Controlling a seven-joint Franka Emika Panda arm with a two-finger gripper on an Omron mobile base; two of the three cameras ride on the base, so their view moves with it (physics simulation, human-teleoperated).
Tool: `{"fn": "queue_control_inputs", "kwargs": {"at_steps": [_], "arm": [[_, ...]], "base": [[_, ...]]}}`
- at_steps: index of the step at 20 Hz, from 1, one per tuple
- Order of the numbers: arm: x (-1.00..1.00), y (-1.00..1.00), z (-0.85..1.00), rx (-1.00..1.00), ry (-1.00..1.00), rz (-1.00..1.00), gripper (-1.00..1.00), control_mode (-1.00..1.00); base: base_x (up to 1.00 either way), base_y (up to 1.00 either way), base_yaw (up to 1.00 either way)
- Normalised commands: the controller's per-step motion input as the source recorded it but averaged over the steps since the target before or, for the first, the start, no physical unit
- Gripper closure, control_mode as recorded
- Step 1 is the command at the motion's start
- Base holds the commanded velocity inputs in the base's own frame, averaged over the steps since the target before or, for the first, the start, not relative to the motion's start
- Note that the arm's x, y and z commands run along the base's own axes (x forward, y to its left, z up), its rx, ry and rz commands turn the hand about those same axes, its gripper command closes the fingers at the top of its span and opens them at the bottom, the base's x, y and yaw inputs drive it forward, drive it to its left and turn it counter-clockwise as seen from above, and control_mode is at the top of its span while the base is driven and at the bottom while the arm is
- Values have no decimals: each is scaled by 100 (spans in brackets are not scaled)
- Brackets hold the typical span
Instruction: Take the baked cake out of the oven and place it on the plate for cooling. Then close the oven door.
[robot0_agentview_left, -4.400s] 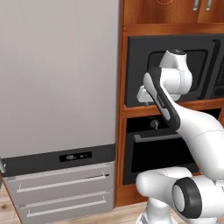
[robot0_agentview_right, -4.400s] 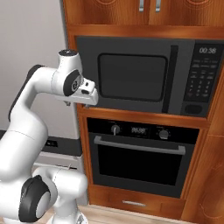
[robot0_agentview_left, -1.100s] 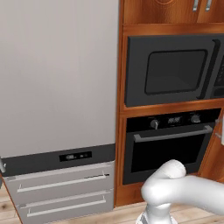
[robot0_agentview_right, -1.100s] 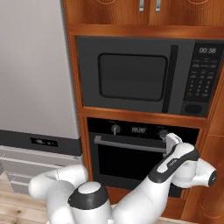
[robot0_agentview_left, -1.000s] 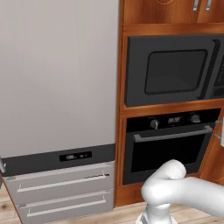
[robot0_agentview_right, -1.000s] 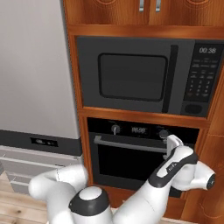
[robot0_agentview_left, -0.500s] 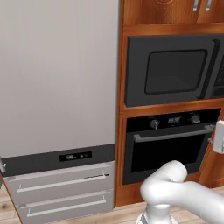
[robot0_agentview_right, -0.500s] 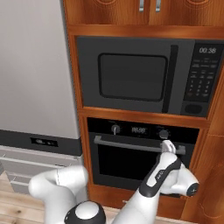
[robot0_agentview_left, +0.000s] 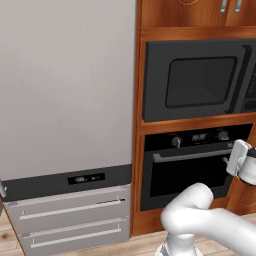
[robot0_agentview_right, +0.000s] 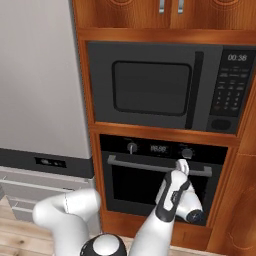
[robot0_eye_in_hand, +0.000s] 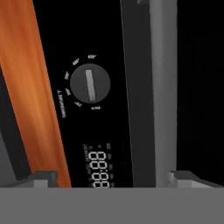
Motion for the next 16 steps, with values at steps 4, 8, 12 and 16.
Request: {"fn": "queue_control_inputs", "kwargs": {"at_steps": [4,8,12,16], "arm": [[21,0,-28,11,-3,-2,-100,-100],[12,0,-23,3,-9,0,-100,-100],[5,-3,-37,0,-16,0,-100,-100],[2,-1,-42,0,-15,0,-100,-100]], "base": [[0,0,0],[0,0,0],[0,0,0],[0,0,0]]}}
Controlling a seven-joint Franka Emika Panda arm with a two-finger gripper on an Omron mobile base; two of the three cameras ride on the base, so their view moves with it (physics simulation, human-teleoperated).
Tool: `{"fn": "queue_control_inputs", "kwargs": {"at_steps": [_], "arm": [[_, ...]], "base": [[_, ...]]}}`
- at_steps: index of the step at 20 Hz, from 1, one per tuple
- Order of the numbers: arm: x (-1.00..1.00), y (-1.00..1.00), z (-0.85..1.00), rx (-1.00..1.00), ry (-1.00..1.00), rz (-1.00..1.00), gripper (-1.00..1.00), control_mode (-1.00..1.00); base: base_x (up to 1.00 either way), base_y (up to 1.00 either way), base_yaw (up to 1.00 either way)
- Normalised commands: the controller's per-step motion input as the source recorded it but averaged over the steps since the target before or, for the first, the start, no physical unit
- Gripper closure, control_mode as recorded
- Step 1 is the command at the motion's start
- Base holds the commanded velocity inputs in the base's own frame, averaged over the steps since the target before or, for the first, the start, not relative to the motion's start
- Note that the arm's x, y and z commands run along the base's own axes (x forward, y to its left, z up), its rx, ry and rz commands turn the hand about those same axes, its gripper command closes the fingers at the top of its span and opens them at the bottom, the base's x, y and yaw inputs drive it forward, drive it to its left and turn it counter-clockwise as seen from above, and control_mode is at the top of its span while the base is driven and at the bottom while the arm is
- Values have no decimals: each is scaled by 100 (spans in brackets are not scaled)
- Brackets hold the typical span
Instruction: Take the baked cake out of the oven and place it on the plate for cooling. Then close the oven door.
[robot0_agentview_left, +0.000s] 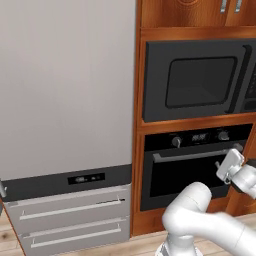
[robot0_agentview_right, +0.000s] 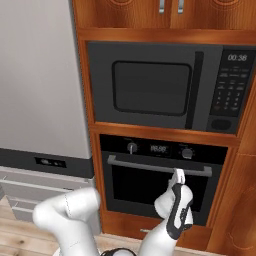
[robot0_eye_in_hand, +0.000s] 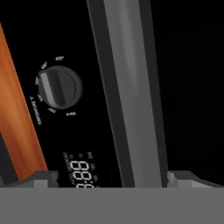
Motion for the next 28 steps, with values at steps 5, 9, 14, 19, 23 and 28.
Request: {"fn": "queue_control_inputs", "kwargs": {"at_steps": [5,9,14,19,23,28], "arm": [[5,-1,-27,0,-6,0,-100,-100],[15,0,-6,0,0,0,-100,-100],[24,0,-8,0,0,0,-100,-100],[25,0,-4,0,0,0,-100,-100],[29,0,0,0,-3,0,-100,-100],[26,0,0,0,-1,0,-100,-100]], "base": [[0,0,0],[0,0,0],[0,0,0],[0,0,0],[0,0,0],[0,0,0]]}}
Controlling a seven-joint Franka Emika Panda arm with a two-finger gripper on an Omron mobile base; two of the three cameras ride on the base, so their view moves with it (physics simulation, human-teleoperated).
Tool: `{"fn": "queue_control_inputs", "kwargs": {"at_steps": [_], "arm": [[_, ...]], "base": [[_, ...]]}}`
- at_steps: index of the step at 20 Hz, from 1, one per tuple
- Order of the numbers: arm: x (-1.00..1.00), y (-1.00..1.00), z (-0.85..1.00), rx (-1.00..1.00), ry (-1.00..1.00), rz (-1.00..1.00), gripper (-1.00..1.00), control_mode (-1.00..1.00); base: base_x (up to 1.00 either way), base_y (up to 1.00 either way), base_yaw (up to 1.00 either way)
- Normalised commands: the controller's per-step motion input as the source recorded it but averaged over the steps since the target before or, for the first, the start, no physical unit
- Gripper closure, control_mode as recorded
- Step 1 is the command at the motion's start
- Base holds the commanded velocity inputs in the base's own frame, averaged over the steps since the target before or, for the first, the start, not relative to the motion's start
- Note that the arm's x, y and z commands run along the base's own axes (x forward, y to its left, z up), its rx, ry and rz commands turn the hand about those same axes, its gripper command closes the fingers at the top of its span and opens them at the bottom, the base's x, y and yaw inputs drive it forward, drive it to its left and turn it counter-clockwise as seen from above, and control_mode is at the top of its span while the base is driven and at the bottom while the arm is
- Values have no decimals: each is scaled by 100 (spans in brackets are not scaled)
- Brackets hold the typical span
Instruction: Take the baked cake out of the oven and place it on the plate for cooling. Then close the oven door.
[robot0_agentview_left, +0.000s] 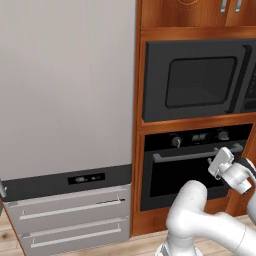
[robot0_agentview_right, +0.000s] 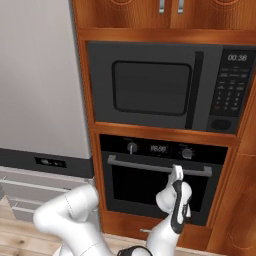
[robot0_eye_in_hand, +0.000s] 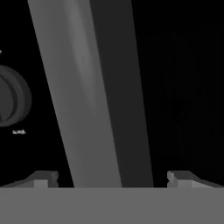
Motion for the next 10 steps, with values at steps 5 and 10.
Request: {"fn": "queue_control_inputs", "kwargs": {"at_steps": [5,10], "arm": [[21,0,-6,0,0,0,-100,-100],[19,0,-11,0,0,0,-100,-100]], "base": [[0,0,0],[0,0,0]]}}
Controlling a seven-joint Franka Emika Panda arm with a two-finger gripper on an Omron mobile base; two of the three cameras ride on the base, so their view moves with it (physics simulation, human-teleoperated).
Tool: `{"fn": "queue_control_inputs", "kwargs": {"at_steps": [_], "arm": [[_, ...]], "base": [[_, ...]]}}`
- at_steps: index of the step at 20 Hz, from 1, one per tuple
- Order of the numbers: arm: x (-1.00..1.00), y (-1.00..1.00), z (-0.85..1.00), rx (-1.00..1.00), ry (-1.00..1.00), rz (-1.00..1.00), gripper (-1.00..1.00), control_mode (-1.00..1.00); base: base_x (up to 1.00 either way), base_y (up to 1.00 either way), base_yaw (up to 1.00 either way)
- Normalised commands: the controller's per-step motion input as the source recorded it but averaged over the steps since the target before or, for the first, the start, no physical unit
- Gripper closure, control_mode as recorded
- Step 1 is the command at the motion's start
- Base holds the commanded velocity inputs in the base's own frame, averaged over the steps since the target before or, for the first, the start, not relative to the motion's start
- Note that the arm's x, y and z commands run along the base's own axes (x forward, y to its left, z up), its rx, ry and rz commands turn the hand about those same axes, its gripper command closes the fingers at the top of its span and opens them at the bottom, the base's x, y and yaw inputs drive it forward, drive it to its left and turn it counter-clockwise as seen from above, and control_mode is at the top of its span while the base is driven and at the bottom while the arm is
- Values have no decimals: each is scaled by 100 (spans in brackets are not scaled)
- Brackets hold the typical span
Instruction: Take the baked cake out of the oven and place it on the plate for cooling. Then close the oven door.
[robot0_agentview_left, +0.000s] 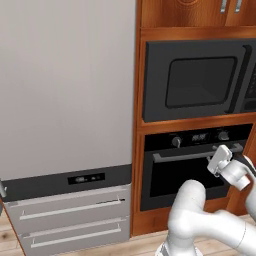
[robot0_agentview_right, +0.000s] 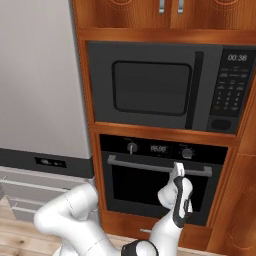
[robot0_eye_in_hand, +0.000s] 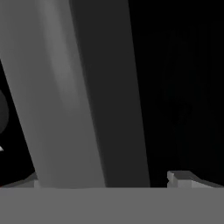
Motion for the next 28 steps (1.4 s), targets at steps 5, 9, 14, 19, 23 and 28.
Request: {"fn": "queue_control_inputs", "kwargs": {"at_steps": [5,9,14,19,23,28], "arm": [[2,0,-1,0,0,0,100,-100],[-8,0,-5,0,0,0,100,-100],[-22,-2,-16,-2,3,0,100,-100],[-23,-12,-14,0,4,0,100,-100],[-24,-12,-14,0,4,0,100,-100],[-24,-12,-17,0,4,0,100,-100]], "base": [[0,0,0],[0,0,0],[0,0,0],[0,0,0],[0,0,0],[0,0,0]]}}
